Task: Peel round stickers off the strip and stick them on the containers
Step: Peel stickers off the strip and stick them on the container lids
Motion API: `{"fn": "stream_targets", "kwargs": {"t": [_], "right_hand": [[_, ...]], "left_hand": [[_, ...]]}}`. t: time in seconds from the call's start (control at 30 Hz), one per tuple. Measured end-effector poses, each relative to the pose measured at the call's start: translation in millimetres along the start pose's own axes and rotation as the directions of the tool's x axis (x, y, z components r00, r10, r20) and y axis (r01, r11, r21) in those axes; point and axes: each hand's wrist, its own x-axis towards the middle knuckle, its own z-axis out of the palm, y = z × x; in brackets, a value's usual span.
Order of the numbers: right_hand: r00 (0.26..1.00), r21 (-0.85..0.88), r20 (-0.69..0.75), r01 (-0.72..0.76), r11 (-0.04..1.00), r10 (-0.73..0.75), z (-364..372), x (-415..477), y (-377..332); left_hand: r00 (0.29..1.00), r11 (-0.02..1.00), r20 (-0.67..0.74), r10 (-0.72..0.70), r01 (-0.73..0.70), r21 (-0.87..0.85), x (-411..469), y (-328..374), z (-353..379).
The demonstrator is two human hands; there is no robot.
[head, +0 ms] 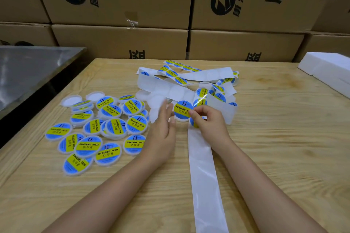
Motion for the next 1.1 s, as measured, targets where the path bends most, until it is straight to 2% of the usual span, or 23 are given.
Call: {"fn": "stream_targets", "kwargs": {"t": [0.07, 0.1, 0.17, 0.2, 0.27, 0.4, 0.53, 0.63, 0.7, 0.87, 1.0, 1.1], "right_hand": [[1.000, 0.021, -0.017, -0.012, 1.000, 0.012, -2, 1, 0], [1.000, 0.037, -0.020, -0.014, 0.999, 0.015, -3, 1, 0], [1.000, 0.067, -0.012, -0.015, 0.998, 0.016, -5, 0, -1], [1.000, 0.083, -0.004, -0.015, 0.996, 0.015, -5, 0, -2], [1.000, 0.123, 0.008, -0.017, 0.992, 0.016, -5, -1, -3], [1.000, 0.152, -0.003, -0.007, 0.988, 0.008, -4, 0, -5], [1.000, 0.154, -0.013, 0.010, 0.988, -0.008, -5, 1, -3], [1.000, 0.130, -0.014, 0.024, 0.991, -0.023, -4, 1, -2], [1.000, 0.100, -0.007, 0.007, 0.995, -0.007, -3, 1, -1], [0.995, 0.070, 0.078, -0.069, 0.995, 0.063, 0, -1, 1], [0.989, 0.140, 0.142, -0.070, 0.988, 0.050, 2, -2, 0], [0.992, 0.223, 0.122, -0.058, 0.973, 0.031, -1, 1, 0]], "left_hand": [[0.996, 0.956, -0.070, 0.048, -0.025, 0.293, 2, -4, -2], [0.992, 0.872, -0.107, 0.067, -0.006, 0.490, 4, -7, -5], [0.995, 0.609, -0.088, 0.046, 0.042, 0.792, 6, -10, -10], [0.998, 0.522, -0.063, 0.031, 0.037, 0.852, 6, -10, -10], [0.999, 0.464, -0.012, 0.048, -0.012, 0.886, 3, -9, -10], [0.984, 0.494, 0.056, 0.172, -0.135, 0.859, 3, -8, -5], [0.995, 0.552, 0.078, 0.065, -0.101, 0.828, 1, -10, -3], [0.989, 0.589, 0.081, 0.124, -0.139, 0.796, 2, -14, -4], [0.982, 0.622, 0.059, 0.179, -0.159, 0.766, 2, -11, -5], [0.957, 0.715, -0.098, 0.272, -0.133, 0.687, 5, -7, -4], [0.960, 0.811, -0.106, 0.258, -0.156, 0.563, 5, -1, -5], [0.980, 0.916, -0.102, 0.171, -0.120, 0.384, 3, 2, -5]]}}
